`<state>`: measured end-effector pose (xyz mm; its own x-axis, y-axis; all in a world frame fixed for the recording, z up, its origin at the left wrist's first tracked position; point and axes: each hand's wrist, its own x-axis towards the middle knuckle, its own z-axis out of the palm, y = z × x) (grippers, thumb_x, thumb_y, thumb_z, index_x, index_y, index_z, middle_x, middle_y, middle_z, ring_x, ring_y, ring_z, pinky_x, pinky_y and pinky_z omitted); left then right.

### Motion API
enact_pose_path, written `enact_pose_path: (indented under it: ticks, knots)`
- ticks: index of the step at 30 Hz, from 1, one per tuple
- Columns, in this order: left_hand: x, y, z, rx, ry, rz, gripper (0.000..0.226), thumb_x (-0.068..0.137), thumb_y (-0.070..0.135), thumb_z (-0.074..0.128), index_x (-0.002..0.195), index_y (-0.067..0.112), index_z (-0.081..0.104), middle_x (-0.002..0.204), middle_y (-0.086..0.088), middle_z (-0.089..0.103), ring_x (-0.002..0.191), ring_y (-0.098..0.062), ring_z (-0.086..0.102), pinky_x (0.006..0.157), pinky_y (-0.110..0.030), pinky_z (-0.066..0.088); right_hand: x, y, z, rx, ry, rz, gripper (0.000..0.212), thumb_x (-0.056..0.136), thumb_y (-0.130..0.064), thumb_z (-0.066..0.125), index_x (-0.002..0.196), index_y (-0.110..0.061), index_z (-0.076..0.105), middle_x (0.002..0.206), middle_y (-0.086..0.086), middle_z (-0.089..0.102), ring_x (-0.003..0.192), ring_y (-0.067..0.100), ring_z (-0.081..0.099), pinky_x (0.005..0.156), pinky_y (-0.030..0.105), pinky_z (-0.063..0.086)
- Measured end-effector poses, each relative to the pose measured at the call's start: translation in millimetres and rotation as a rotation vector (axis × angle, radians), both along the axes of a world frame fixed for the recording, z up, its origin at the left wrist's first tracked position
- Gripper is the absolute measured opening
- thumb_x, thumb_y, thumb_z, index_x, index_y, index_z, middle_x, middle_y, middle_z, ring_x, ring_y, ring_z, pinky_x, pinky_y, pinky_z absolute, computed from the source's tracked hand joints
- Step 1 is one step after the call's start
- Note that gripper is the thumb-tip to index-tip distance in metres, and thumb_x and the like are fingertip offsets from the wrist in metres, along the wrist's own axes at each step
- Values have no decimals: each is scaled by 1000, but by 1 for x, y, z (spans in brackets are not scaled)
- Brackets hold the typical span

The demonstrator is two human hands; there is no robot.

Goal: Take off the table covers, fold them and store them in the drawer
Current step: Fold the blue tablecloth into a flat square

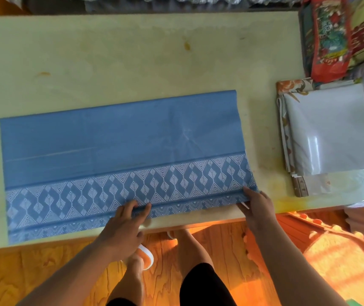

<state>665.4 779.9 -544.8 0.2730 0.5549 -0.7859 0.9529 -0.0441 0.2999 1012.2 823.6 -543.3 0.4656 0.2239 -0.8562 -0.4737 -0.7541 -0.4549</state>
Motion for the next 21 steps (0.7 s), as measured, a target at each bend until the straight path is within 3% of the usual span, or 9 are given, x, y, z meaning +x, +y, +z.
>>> enact_pose_path:
  ticks: [4, 7, 9, 11, 13, 15, 18, 21]
  knots:
    - [1, 3, 7, -70, -18, 13, 78, 100, 39, 50, 161, 37, 2, 159, 4, -4, 149, -23, 8, 117, -42, 35, -29, 16, 43, 129, -101, 251, 3, 99, -8, 55, 101, -5, 56, 109, 15, 63, 109, 33, 64, 82, 42, 57]
    - [-4, 12, 15, -133, -117, 143, 72, 102, 36, 47, 161, 37, 7, 163, 7, 1, 154, -22, 4, 122, -49, 27, -71, 24, 87, 280, -162, 459, 9, 98, -10, 55, 89, -12, 56, 99, 11, 64, 100, 30, 64, 78, 41, 55]
    - [-19, 21, 19, -198, -297, 437, 66, 104, 36, 48, 161, 37, 15, 164, 7, 15, 154, -22, 14, 119, -43, 32, -106, 27, 117, 386, -205, 609, 18, 98, -10, 57, 81, -16, 55, 92, 14, 62, 92, 29, 63, 76, 41, 54]
    - [-46, 27, 27, -352, -576, 909, 57, 104, 31, 53, 156, 34, 31, 153, 9, 36, 147, -20, 34, 103, -28, 44, -148, 27, 144, 479, -243, 742, 31, 97, -8, 57, 71, -23, 51, 81, 9, 59, 82, 25, 61, 76, 42, 52]
    - [-90, 20, 36, -452, -852, 1349, 42, 101, 30, 57, 142, 30, 51, 146, 2, 56, 132, -19, 54, 97, -29, 48, -197, 21, 161, 575, -276, 907, 36, 95, -6, 60, 67, -25, 46, 75, -3, 57, 77, 20, 56, 74, 44, 46]
    - [-146, 7, 44, -447, -1030, 1698, 30, 102, 30, 54, 129, 21, 61, 127, -6, 71, 123, -24, 63, 102, -38, 47, -252, 11, 167, 648, -303, 1064, 34, 91, -10, 64, 69, -32, 51, 83, -12, 63, 78, 14, 56, 76, 38, 44]
    - [-236, -23, 39, -367, -1128, 1899, 38, 103, 34, 48, 132, 13, 61, 128, -11, 70, 125, -29, 62, 113, -44, 41, -348, -7, 140, 680, -305, 1257, 26, 90, -13, 63, 90, -39, 64, 110, -20, 68, 96, -1, 62, 82, 21, 48]
    - [-282, -42, 18, -352, -1006, 1906, 48, 103, 45, 45, 133, 11, 59, 129, -12, 69, 122, -28, 63, 110, -44, 42, -429, -27, 57, 596, -495, 1576, 26, 94, -23, 57, 119, -19, 62, 123, -1, 67, 111, 21, 63, 93, 34, 50]
